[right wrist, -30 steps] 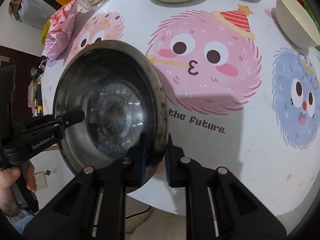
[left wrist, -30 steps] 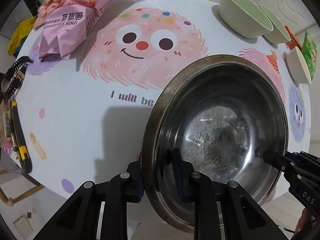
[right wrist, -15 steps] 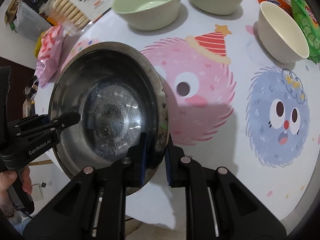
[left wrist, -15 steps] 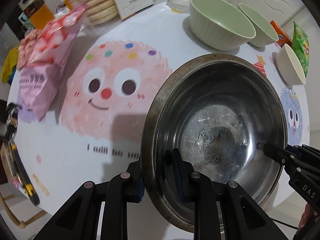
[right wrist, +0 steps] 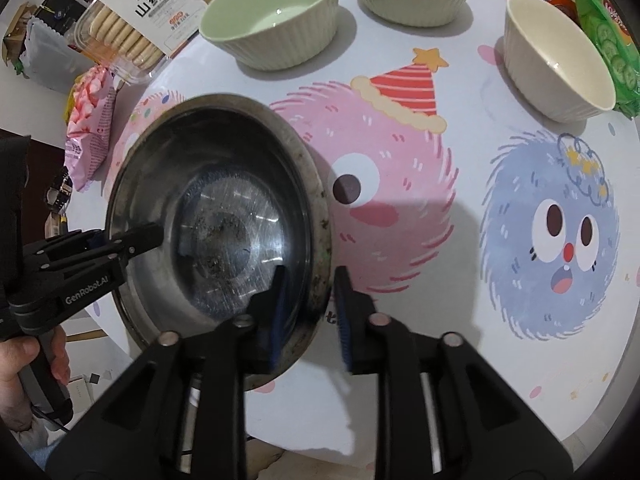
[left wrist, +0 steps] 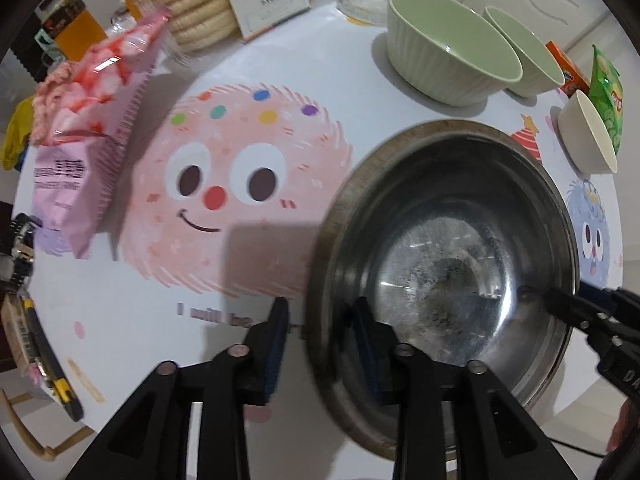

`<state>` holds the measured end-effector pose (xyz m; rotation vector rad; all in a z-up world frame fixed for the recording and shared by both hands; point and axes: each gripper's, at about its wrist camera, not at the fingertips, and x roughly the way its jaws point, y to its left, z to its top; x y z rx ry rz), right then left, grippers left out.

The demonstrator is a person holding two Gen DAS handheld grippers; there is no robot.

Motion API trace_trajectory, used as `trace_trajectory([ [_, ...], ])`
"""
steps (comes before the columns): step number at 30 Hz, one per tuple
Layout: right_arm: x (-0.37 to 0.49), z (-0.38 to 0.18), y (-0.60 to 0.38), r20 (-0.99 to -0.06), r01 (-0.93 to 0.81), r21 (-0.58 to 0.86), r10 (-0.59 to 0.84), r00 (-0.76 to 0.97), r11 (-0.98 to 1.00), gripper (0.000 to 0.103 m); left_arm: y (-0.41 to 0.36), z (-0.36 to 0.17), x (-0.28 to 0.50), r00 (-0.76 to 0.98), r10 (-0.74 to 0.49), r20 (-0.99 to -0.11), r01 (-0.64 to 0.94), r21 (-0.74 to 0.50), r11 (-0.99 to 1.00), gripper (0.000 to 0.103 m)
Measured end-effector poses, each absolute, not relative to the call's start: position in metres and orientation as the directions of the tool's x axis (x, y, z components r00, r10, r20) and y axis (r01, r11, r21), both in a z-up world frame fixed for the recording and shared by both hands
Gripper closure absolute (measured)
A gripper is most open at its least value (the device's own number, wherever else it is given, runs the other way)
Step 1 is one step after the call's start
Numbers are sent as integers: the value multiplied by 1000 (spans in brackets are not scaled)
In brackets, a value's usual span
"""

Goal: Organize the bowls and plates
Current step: 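Move both open tools over to the pale green bowls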

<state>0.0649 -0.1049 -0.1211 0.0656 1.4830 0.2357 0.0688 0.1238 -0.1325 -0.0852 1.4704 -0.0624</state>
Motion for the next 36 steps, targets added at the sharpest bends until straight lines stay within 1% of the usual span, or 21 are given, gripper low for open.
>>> trace_trajectory([
  [1, 66, -118, -107, -978, -114, 184, 193, 77, 976, 60, 128, -129, 69, 109, -87, -990, -17, -89, 996, 60],
  [2, 66, -114, -111, -977, -105, 185, 194, 88, 977, 52, 132, -126, 71, 118, -84, -990, -24, -87, 996, 51],
  [3, 67, -111, -114, -976, -94, 185, 194, 96, 978, 47, 136, -121, 73, 135, -75, -988, -34, -80, 996, 38],
  [4, 69, -107, -118, -975, -79, 184, 192, 108, 980, 35, 139, -117, 78, 147, -67, -987, -40, -74, 996, 32],
  [5, 72, -102, -122, -972, -61, 193, 199, 123, 979, 23, 141, -113, 81, 160, -64, -985, -45, -72, 996, 21],
  [6, 74, -99, -124, -968, -52, 207, 212, 135, 977, 18, 144, -108, 86, 175, -73, -982, -47, -83, 995, 15],
  [7, 79, -95, -126, -962, -43, 225, 229, 148, 973, 13, 145, -103, 91, 190, -90, -978, -45, -101, 994, 13],
  [8, 83, -91, -127, -958, -35, 238, 241, 158, 971, 12, 145, -99, 96, 203, -106, -973, -41, -117, 992, 5],
  [9, 88, -87, -128, -954, -28, 247, 249, 170, 969, 10, 145, -94, 103, 217, -121, -969, -35, -132, 991, 0],
  [10, 95, -83, -129, -951, -20, 251, 251, 181, 968, 2, 145, -89, 109, 232, -127, -964, -32, -138, 990, 0],
  [11, 99, -80, -129, -949, -14, 252, 250, 192, 968, 0, 142, -88, 115, 241, -128, -962, -30, -139, 990, 0],
  [13, 111, -75, -130, -941, 12, 268, 259, 216, 963, 0, 140, -86, 132, 247, -130, -960, -24, -140, 990, 0],
  [17, 140, -74, -133, -919, 106, 347, 315, 237, 932, 0, 132, -84, 160, 216, -155, -964, -21, -164, 986, 0],
  [22, 176, -82, -129, -935, 158, 304, 263, 238, 939, 0, 122, -88, 186, 178, -171, -969, -7, -175, 985, 0],
  [27, 201, -101, -128, -941, 218, 310, 266, 209, 925, 0, 115, -103, 215, 156, -167, -974, 3, -169, 986, 0],
  [31, 215, -114, -128, -950, 227, 292, 254, 182, 929, 0, 111, -111, 232, 150, -158, -976, -6, -160, 987, 1],
  [32, 218, -118, -128, -952, 231, 289, 253, 174, 929, 0, 109, -112, 235, 152, -146, -978, -2, -148, 989, 5],
  [33, 221, -121, -128, -953, 234, 287, 253, 166, 929, 0, 107, -114, 239, 153, -133, -979, 0, -134, 991, 14],
  [34, 223, -123, -128, -953, 237, 287, 254, 164, 928, 1, 105, -116, 243, 148, -126, -981, 1, -128, 992, 20],
  [35, 224, -126, -128, -953, 240, 288, 255, 161, 927, 4, 103, -119, 246, 139, -124, -983, 2, -125, 992, 30],
  [36, 226, -128, -128, -955, 248, 285, 252, 156, 926, 7, 101, -121, 249, 129, -121, -984, 4, -122, 993, 35],
])
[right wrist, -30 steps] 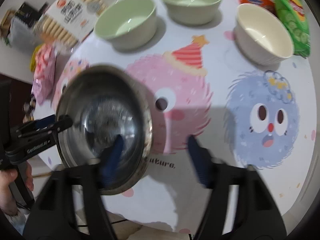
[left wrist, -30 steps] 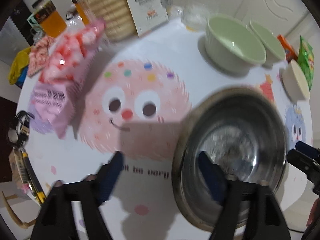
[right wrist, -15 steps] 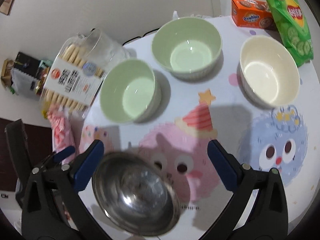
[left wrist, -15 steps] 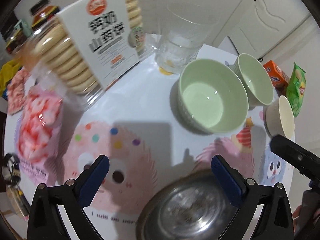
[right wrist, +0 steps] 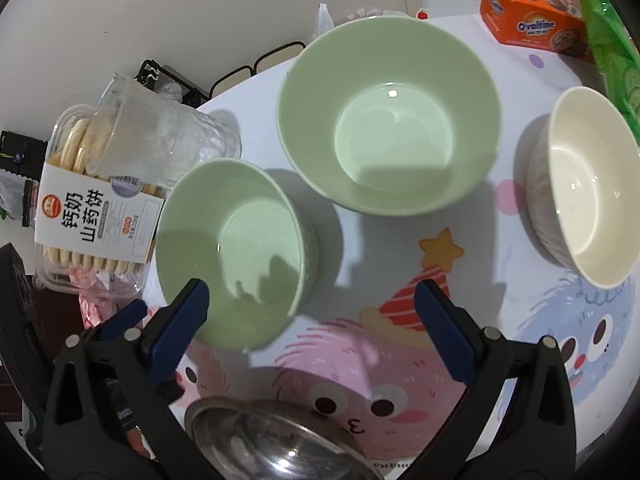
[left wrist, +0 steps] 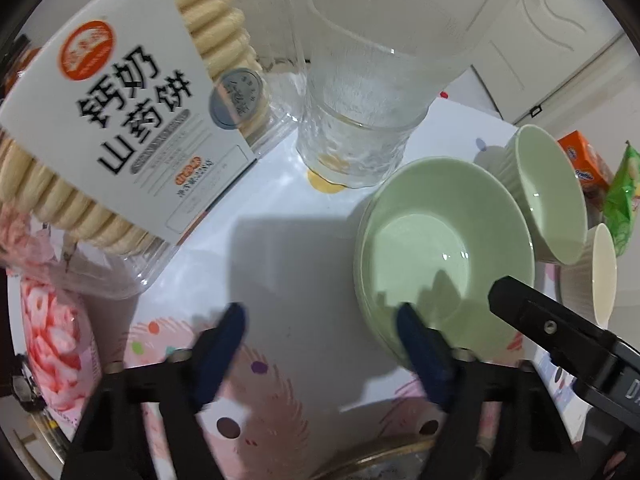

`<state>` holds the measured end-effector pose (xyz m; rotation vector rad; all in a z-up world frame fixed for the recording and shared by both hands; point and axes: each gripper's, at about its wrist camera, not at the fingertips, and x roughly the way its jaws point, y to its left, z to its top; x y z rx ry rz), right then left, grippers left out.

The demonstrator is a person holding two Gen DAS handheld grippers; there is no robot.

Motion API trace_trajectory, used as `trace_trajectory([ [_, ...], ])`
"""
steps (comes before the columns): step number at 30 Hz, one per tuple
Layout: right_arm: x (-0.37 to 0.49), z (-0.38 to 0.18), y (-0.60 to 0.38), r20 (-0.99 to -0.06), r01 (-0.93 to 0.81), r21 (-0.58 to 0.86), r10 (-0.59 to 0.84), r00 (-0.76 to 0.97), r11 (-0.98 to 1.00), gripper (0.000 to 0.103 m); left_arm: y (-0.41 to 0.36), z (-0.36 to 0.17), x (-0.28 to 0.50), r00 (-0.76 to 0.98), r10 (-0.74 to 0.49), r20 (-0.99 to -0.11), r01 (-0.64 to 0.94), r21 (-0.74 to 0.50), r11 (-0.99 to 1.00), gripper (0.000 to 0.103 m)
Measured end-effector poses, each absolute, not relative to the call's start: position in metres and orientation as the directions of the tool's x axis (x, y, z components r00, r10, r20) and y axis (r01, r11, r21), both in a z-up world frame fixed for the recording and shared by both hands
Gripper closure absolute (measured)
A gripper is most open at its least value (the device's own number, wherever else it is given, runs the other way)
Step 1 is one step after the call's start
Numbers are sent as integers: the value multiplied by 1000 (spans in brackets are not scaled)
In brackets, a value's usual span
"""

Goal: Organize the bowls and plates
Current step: 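Move both open tools over to the pale green bowls, then grasp the large green bowl rim with the left tool while the right tool grasps the small green bowl rim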

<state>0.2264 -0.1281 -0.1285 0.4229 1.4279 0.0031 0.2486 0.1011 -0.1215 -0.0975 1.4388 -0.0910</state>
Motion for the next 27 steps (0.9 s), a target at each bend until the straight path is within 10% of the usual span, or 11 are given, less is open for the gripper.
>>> trace_trajectory([
  [15, 240, -146, -134, -957, 271, 287, 264, 120, 919, 77, 67, -135, 271, 102, -139, -985, 49, -135, 990, 78],
  [27, 238, -139, -128, -962, 227, 267, 247, 113, 937, 90, 44, -142, 288, 88, -199, -976, 40, -196, 980, 93],
])
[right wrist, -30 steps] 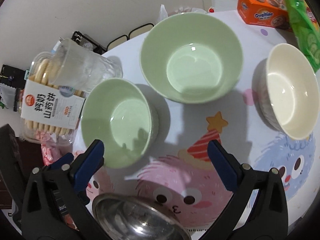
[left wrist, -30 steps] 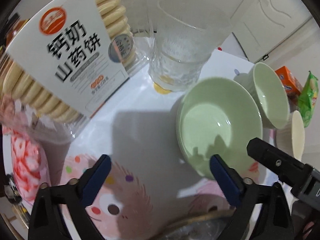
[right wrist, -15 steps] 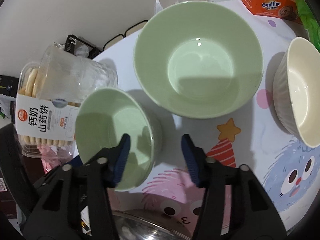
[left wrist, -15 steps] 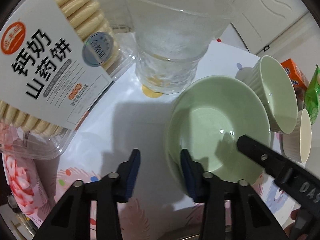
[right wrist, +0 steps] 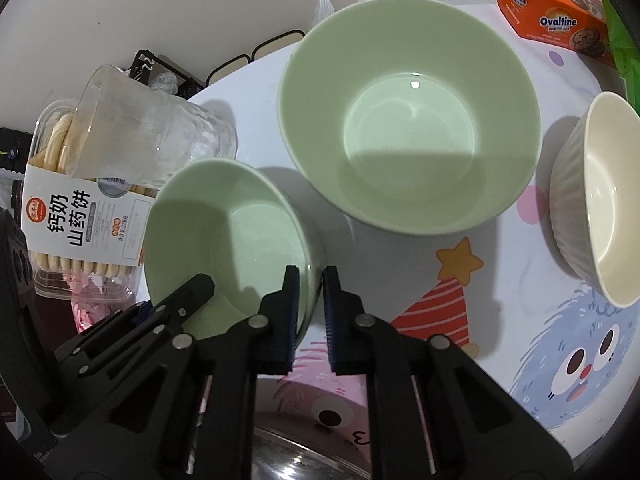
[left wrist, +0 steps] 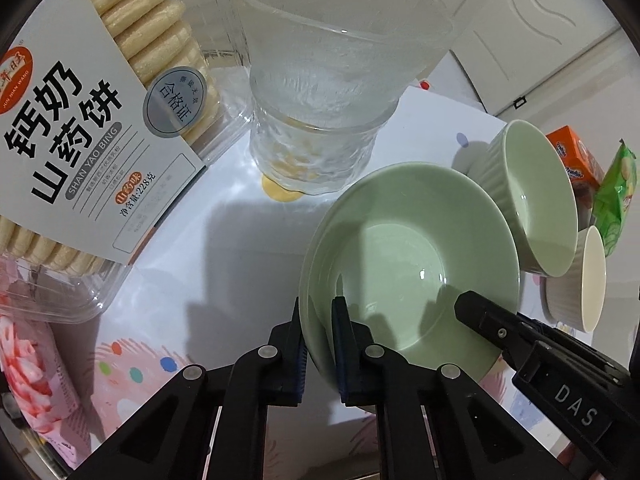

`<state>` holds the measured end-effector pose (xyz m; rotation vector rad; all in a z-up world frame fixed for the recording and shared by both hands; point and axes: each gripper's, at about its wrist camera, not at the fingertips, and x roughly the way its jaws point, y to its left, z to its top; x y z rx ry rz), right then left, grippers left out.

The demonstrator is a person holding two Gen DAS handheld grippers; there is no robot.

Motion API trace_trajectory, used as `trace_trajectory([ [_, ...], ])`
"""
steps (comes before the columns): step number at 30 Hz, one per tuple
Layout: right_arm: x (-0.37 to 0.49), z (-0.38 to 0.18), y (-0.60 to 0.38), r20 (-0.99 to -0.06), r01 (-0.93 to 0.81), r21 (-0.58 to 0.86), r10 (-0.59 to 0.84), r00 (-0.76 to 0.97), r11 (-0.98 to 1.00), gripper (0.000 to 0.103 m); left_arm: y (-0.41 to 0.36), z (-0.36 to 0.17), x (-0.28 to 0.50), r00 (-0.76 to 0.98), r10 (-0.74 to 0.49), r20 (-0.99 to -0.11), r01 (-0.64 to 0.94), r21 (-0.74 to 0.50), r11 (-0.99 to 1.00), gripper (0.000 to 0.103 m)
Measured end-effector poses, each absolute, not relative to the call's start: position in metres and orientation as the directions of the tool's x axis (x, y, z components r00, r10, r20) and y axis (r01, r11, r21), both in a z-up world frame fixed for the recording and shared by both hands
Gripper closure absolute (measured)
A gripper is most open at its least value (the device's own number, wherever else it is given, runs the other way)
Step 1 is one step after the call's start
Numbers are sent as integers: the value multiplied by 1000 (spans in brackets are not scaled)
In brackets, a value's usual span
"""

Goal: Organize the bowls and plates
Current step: 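Grasp the large green bowl rim with the left tool while the right tool grasps the small green bowl rim, then carry both green bowls toward the steel bowl stack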

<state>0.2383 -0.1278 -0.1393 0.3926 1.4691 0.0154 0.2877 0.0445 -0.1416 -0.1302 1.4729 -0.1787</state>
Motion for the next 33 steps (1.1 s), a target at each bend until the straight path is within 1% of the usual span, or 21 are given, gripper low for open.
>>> trace_trajectory([
  [7, 231, -136, -114, -966, 224, 254, 235, 108, 941, 91, 42, -134, 288, 98, -188, -977, 51, -184, 982, 93],
  [19, 203, -94, -113, -958, 203, 262, 229, 173, 944, 91, 16, -94, 260, 153, -174, -973, 88, -161, 983, 93],
  [24, 179, -72, -128, -953, 204, 269, 230, 197, 941, 91, 4, -75, 237, 173, -181, -968, 100, -166, 981, 93],
  [26, 173, -65, -135, -952, 199, 269, 230, 201, 942, 91, 19, -62, 213, 175, -187, -967, 101, -172, 980, 93],
  [33, 148, -44, -164, -949, 171, 273, 236, 208, 947, 90, -7, -45, 173, 186, -191, -964, 94, -176, 980, 93],
])
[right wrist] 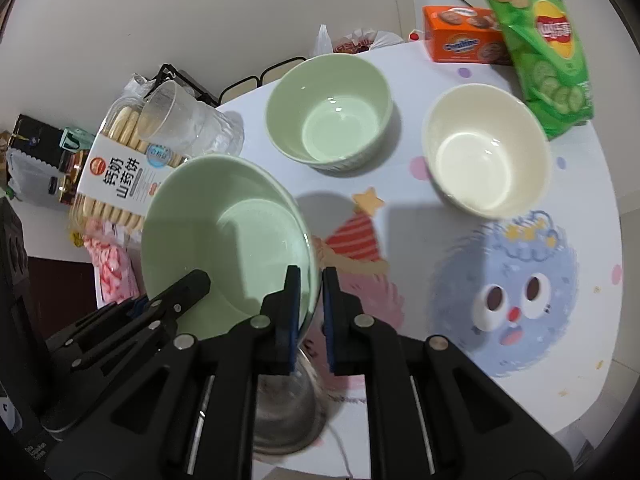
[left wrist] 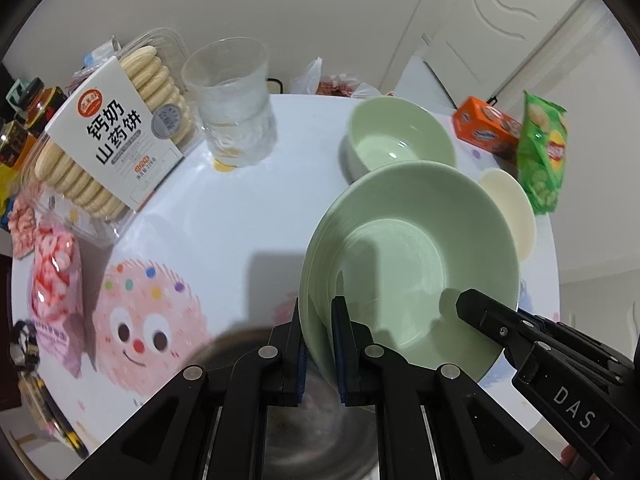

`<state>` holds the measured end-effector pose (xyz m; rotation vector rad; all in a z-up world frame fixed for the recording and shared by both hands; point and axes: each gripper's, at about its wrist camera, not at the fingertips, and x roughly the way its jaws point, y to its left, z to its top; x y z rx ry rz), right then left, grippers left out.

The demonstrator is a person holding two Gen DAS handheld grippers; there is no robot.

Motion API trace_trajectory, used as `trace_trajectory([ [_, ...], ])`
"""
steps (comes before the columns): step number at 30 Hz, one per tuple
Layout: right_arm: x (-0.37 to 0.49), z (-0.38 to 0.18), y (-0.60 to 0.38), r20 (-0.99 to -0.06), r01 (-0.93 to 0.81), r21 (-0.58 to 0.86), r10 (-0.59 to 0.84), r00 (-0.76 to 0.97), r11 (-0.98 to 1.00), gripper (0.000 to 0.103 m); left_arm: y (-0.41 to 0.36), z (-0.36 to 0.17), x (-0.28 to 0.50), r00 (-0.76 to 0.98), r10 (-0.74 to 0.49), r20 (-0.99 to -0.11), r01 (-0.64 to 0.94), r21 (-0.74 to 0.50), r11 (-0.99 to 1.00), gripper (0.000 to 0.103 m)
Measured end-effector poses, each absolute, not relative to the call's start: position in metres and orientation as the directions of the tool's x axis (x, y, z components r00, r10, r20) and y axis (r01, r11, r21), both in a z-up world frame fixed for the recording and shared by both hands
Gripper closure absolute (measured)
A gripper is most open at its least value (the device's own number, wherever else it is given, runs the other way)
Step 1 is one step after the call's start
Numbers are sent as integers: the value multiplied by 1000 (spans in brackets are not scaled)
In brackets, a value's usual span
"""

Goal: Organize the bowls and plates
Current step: 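Carry both green bowls toward the steel bowl stack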

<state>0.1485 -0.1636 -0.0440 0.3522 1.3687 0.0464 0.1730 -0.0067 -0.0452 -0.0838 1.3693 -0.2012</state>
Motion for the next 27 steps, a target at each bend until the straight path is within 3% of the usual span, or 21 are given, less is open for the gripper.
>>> trace_trajectory([
  [27, 48, -62, -249, -964, 148, 242, 221, 146, 959, 90, -91, -73, 56, 131, -185, -974, 133, -168, 977, 92],
])
